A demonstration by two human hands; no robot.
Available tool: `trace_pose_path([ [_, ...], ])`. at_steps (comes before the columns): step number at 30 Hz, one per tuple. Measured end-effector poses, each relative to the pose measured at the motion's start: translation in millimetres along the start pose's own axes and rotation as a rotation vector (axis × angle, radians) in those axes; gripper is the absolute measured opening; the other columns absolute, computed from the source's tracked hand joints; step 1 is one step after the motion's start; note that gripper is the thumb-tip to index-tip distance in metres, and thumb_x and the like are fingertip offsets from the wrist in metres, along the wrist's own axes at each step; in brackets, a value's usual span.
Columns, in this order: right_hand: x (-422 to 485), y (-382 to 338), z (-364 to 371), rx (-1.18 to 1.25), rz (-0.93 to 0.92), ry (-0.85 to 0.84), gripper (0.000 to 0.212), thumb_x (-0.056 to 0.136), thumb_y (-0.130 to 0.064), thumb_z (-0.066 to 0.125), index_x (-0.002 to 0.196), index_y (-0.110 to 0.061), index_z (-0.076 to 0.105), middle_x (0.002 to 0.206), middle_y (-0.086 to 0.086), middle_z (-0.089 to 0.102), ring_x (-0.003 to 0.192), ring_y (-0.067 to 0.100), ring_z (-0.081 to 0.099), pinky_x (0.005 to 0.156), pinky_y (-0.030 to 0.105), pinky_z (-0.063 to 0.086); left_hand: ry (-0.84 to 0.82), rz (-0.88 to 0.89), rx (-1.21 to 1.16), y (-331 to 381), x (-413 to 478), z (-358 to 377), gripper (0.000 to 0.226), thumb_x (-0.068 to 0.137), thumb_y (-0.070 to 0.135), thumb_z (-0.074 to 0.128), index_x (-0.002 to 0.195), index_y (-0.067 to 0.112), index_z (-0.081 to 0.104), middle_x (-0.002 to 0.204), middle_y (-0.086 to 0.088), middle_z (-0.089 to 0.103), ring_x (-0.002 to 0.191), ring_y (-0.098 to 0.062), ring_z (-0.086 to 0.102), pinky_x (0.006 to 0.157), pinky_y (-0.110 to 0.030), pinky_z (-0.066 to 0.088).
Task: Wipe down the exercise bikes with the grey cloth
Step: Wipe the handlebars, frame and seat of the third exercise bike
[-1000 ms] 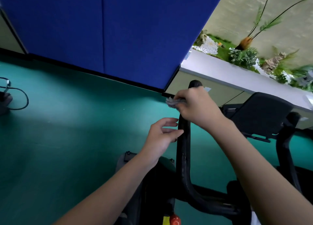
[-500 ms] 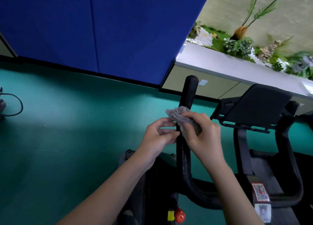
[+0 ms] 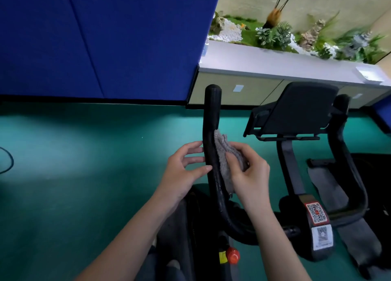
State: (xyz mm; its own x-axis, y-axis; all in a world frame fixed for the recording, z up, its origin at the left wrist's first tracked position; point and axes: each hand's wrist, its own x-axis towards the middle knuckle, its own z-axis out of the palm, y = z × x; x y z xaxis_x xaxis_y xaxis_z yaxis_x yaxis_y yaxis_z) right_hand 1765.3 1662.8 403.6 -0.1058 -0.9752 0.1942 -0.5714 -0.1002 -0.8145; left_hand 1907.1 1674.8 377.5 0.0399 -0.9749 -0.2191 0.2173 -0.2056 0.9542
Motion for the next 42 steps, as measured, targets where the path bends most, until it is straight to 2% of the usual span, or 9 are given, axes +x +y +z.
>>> trace_pose_path([
  [4, -1, 14, -1, 0.183, 0.222, 0.042, 0.016, 0.086, -0.007, 0.063, 0.093, -0.020, 0.070, 0.087, -0.006, 0.073, 0.085, 0.011, 0.069, 0.083, 0.037, 0.055, 0.010, 0.021, 0.019, 0, 2, 1, 0.050, 0.073, -0.004, 0.073, 0.114, 0.022, 0.059, 0.111, 0.001, 0.063, 0.090, -0.007, 0.065, 0.081, -0.019, 0.051],
  [7, 9, 14, 8, 0.289, 0.329, 0.065, 0.017, 0.087, -0.005, 0.062, 0.092, -0.020, 0.070, 0.089, -0.002, 0.073, 0.087, 0.015, 0.069, 0.086, 0.042, 0.055, 0.012, 0.029, 0.029, 1, 2, 2, 0.049, 0.072, -0.003, 0.074, 0.107, 0.027, 0.058, 0.108, 0.004, 0.062, 0.087, -0.002, 0.064, 0.078, -0.015, 0.050],
  [10, 21, 10, 17, 0.377, 0.369, -0.005, 0.020, 0.088, -0.001, 0.060, 0.092, -0.019, 0.068, 0.090, 0.003, 0.073, 0.089, 0.021, 0.070, 0.085, 0.037, 0.056, 0.021, 0.032, 0.025, 2, 2, 4, 0.049, 0.072, -0.005, 0.074, 0.110, 0.023, 0.057, 0.109, 0.003, 0.061, 0.083, 0.001, 0.064, 0.073, -0.011, 0.049],
  [15, 26, 12, 13, 0.488, 0.380, -0.198, 0.019, 0.091, 0.000, 0.056, 0.094, -0.016, 0.066, 0.088, 0.004, 0.072, 0.079, 0.015, 0.068, 0.074, 0.026, 0.056, 0.034, 0.038, 0.061, 1, 1, 5, 0.052, 0.073, -0.001, 0.075, 0.118, 0.016, 0.056, 0.111, 0.002, 0.060, 0.089, -0.004, 0.063, 0.073, -0.011, 0.049],
  [23, 24, 24, -3, 0.615, 0.556, -0.370, 0.016, 0.090, 0.005, 0.053, 0.102, 0.001, 0.063, 0.079, 0.010, 0.070, 0.061, 0.015, 0.067, 0.058, 0.023, 0.055, 0.063, 0.058, 0.179, -3, 4, 4, 0.050, 0.071, 0.010, 0.078, 0.110, 0.031, 0.056, 0.107, 0.015, 0.062, 0.093, 0.000, 0.057, 0.070, -0.012, 0.042],
  [30, 52, 18, 6, 0.676, 0.608, -0.564, 0.026, 0.092, 0.004, 0.049, 0.116, 0.004, 0.057, 0.095, 0.020, 0.065, 0.072, 0.023, 0.066, 0.069, 0.033, 0.056, 0.097, 0.097, 0.297, -5, 3, 1, 0.054, 0.070, 0.017, 0.079, 0.116, 0.034, 0.056, 0.119, 0.012, 0.048, 0.107, 0.006, 0.045, 0.079, -0.003, 0.035],
  [34, 54, 24, 1, 0.714, 0.626, -0.723, 0.028, 0.091, 0.010, 0.045, 0.117, 0.002, 0.053, 0.101, 0.026, 0.061, 0.068, 0.023, 0.066, 0.064, 0.031, 0.057, 0.072, 0.072, 0.224, -6, 4, 2, 0.057, 0.069, 0.012, 0.079, 0.117, 0.031, 0.055, 0.126, 0.009, 0.052, 0.109, 0.002, 0.051, 0.084, -0.017, 0.041],
  [39, 45, 32, -3, 0.543, 0.517, -0.871, 0.050, 0.082, 0.024, 0.038, 0.127, 0.005, 0.048, 0.106, 0.033, 0.061, 0.072, 0.025, 0.069, 0.067, 0.030, 0.058, 0.058, 0.029, 0.138, -4, 6, 2, 0.057, 0.069, 0.007, 0.079, 0.117, 0.028, 0.056, 0.124, 0.006, 0.055, 0.104, -0.003, 0.056, 0.075, -0.010, 0.046],
  [42, 45, 35, -3, 0.432, 0.416, -0.848, 0.043, 0.081, 0.023, 0.044, 0.121, 0.008, 0.051, 0.107, 0.035, 0.062, 0.084, 0.029, 0.068, 0.077, 0.029, 0.056, 0.041, 0.022, 0.115, -2, 5, 2, 0.054, 0.070, 0.006, 0.078, 0.114, 0.028, 0.057, 0.118, 0.006, 0.058, 0.099, -0.004, 0.058, 0.071, -0.009, 0.047],
])
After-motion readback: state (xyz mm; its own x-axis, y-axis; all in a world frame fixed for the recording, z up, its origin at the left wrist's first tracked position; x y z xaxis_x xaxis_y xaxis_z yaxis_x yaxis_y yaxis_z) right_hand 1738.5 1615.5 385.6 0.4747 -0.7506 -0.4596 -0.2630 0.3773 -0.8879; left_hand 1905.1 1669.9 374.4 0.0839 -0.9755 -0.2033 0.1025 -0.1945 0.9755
